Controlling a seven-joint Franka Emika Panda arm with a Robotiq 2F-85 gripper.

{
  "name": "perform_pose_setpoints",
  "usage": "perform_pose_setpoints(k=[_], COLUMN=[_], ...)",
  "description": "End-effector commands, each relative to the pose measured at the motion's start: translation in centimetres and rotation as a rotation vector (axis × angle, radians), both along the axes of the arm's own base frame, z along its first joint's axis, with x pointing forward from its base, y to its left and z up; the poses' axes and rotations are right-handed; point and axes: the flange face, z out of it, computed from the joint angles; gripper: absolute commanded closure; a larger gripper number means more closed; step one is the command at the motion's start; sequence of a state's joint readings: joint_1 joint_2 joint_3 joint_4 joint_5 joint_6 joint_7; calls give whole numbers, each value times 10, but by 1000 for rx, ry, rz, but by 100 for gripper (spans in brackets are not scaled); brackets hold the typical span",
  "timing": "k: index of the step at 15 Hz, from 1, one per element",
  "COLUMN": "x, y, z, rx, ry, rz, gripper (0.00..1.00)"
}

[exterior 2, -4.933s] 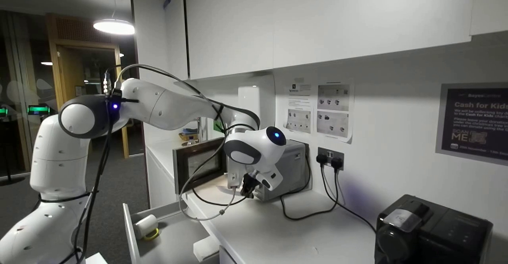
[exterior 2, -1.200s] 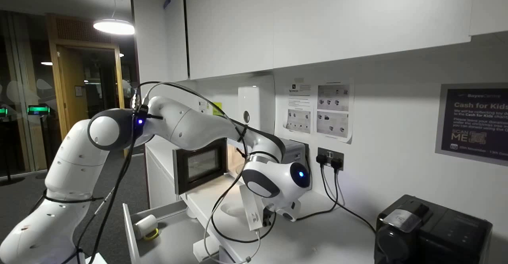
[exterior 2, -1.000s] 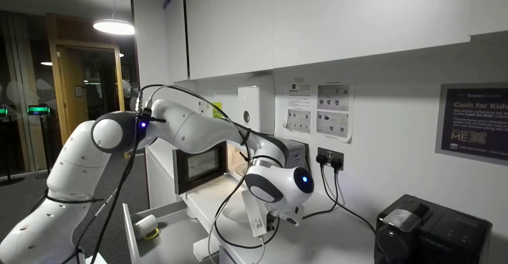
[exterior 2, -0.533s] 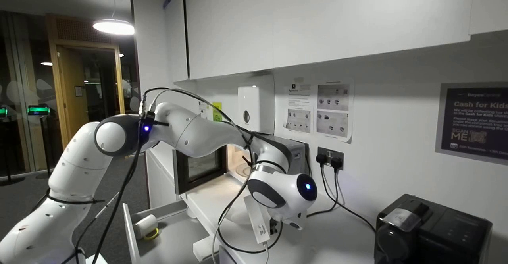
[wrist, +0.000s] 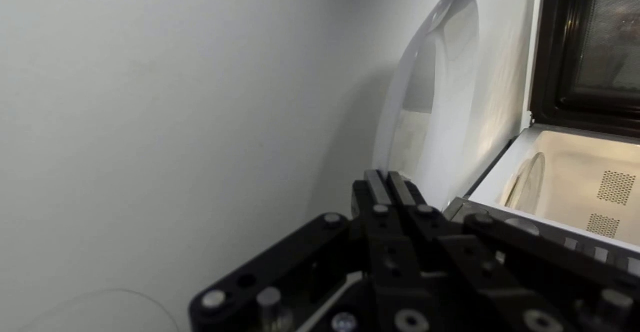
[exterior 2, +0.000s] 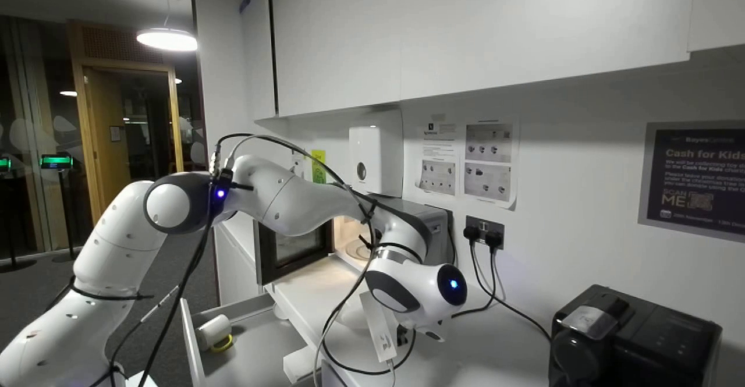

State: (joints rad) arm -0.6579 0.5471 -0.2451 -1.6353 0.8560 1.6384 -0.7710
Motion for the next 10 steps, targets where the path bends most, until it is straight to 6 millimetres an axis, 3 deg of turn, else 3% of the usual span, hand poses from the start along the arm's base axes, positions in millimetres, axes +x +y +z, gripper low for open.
perform_pose_setpoints(k=[1,10], x=[4,4], y=[-7,-11], z=[10,8], rx=[46,84], ry=[-57,-77], rz=[7,12], gripper=[99,99])
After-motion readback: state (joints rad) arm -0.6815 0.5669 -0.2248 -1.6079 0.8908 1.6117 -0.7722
